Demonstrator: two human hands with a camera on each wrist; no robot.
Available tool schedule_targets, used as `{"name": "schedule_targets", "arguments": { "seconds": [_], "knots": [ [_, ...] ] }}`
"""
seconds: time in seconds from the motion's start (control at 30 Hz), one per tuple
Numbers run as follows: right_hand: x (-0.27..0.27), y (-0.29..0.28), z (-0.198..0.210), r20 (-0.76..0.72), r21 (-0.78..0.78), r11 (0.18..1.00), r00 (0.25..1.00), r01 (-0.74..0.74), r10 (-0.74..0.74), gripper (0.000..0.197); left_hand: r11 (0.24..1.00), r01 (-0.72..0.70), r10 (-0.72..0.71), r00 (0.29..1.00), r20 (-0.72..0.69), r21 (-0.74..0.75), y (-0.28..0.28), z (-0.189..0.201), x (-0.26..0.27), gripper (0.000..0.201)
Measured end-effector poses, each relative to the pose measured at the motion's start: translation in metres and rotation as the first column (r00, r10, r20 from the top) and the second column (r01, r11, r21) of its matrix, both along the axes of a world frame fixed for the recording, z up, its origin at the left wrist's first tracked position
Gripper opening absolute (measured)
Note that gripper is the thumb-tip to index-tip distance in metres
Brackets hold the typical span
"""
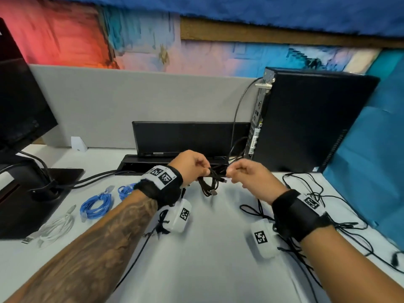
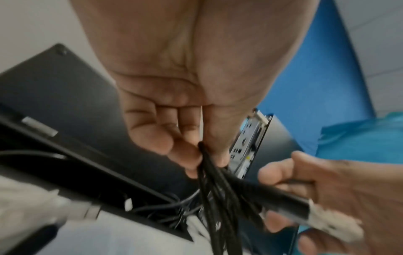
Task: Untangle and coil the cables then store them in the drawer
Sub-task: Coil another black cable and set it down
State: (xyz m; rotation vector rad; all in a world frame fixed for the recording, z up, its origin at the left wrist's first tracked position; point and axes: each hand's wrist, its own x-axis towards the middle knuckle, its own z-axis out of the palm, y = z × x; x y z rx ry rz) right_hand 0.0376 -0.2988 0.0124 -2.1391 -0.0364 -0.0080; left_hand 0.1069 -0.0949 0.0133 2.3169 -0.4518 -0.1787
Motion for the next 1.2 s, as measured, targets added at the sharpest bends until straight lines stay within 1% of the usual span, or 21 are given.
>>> {"name": "schedule_targets", "arguments": {
  "seconds": [0.1,0.17,0.27,0.3,0.33,0.37,0.43,0.5,0.57,0.63,0.7,0.73,0.8,0.87,0.9,0.97,1.03,1.07,1.1,1.13,1.2],
  "knots": [
    [-0.007,-0.025,0.001,-0.052,-0.306,0.952,0.999,-0.022,0.006,0.019,0.973,0.061,-0.053,0.998,-0.044,0.224,-0.021,-0.012,0.007,0.008],
    [-0.013,-0.041,-0.004,-0.142,-0.467,0.881,0.99,-0.071,0.004,0.02,0.913,0.101,-0.089,0.995,-0.049,0.395,-0.031,-0.019,0.008,0.012],
    [-0.022,-0.057,-0.019,-0.258,-0.592,0.794,0.966,-0.141,-0.02,0.022,0.774,0.148,-0.137,0.988,-0.066,0.616,-0.044,-0.025,0.006,0.028],
    [-0.026,-0.058,-0.026,-0.287,-0.61,0.775,0.958,-0.166,-0.02,0.018,0.75,0.14,-0.152,0.988,-0.037,0.646,-0.048,-0.024,0.003,0.036],
    [-0.029,-0.058,-0.033,-0.296,-0.626,0.759,0.955,-0.178,-0.02,0.011,0.761,0.13,-0.168,0.986,0.0,0.635,-0.053,-0.022,0.001,0.044],
    [-0.031,-0.058,-0.038,-0.285,-0.635,0.752,0.958,-0.178,-0.014,0.003,0.806,0.134,-0.187,0.982,0.033,0.577,-0.057,-0.019,-0.003,0.049],
    [-0.036,-0.059,-0.039,-0.2,-0.611,0.78,0.98,-0.133,0.01,0.009,0.914,0.19,-0.229,0.971,0.069,0.359,-0.067,-0.011,-0.015,0.049],
    [-0.039,-0.063,-0.022,-0.077,-0.464,0.885,0.997,-0.033,-0.003,0.013,0.962,0.261,-0.265,0.962,0.063,0.076,-0.079,-0.005,-0.033,0.044],
    [-0.045,-0.066,0.004,0.045,-0.219,0.975,0.998,0.045,-0.036,0.009,0.927,0.303,-0.311,0.951,0.0,-0.221,-0.089,-0.006,-0.047,0.05],
    [-0.051,-0.065,0.031,0.117,0.009,0.997,0.99,0.079,-0.079,0.009,0.861,0.296,-0.361,0.928,-0.088,-0.415,-0.093,-0.015,-0.052,0.083],
    [-0.054,-0.063,0.051,0.123,0.23,0.971,0.988,0.066,-0.097,0.017,0.837,0.27,-0.388,0.906,-0.168,-0.475,-0.096,-0.022,-0.055,0.11],
    [-0.055,-0.061,0.06,0.115,0.344,0.938,0.989,0.049,-0.094,0.02,0.827,0.264,-0.401,0.896,-0.191,-0.496,-0.099,-0.023,-0.058,0.116],
    [-0.056,-0.056,0.075,0.106,0.562,0.827,0.993,-0.011,-0.059,0.025,0.796,0.266,-0.431,0.88,-0.202,-0.543,-0.105,-0.023,-0.062,0.121],
    [-0.055,-0.05,0.087,0.134,0.715,0.693,0.991,-0.091,-0.009,0.029,0.782,0.309,-0.459,0.873,-0.164,-0.541,-0.11,-0.022,-0.065,0.114],
    [-0.054,-0.048,0.091,0.15,0.761,0.638,0.989,-0.116,0.001,0.029,0.782,0.339,-0.472,0.871,-0.14,-0.523,-0.112,-0.019,-0.068,0.104],
    [-0.049,-0.042,0.096,0.171,0.813,0.564,0.985,-0.142,0.001,0.029,0.746,0.378,-0.507,0.856,-0.099,-0.548,-0.117,-0.01,-0.074,0.075],
    [-0.044,-0.034,0.096,0.179,0.844,0.51,0.984,-0.164,0.02,0.027,0.728,0.345,-0.471,0.879,-0.068,-0.592,-0.122,-0.002,-0.078,0.043],
    [-0.042,-0.03,0.095,0.179,0.846,0.503,0.983,-0.175,0.04,0.026,0.735,0.314,-0.431,0.901,-0.056,-0.601,-0.123,0.001,-0.077,0.026],
    [-0.041,-0.027,0.094,0.176,0.833,0.523,0.983,-0.181,0.06,0.025,0.729,0.277,-0.403,0.913,-0.065,-0.627,-0.122,0.005,-0.076,0.014],
    [-0.039,-0.026,0.093,0.172,0.798,0.576,0.983,-0.18,0.068,0.024,0.697,0.222,-0.389,0.916,-0.1,-0.682,-0.12,0.01,-0.074,0.011],
    [-0.038,-0.032,0.091,0.185,0.674,0.722,0.982,-0.157,0.041,0.024,0.599,0.112,-0.386,0.908,-0.163,-0.793,-0.112,0.021,-0.067,0.012]
  ]
}}
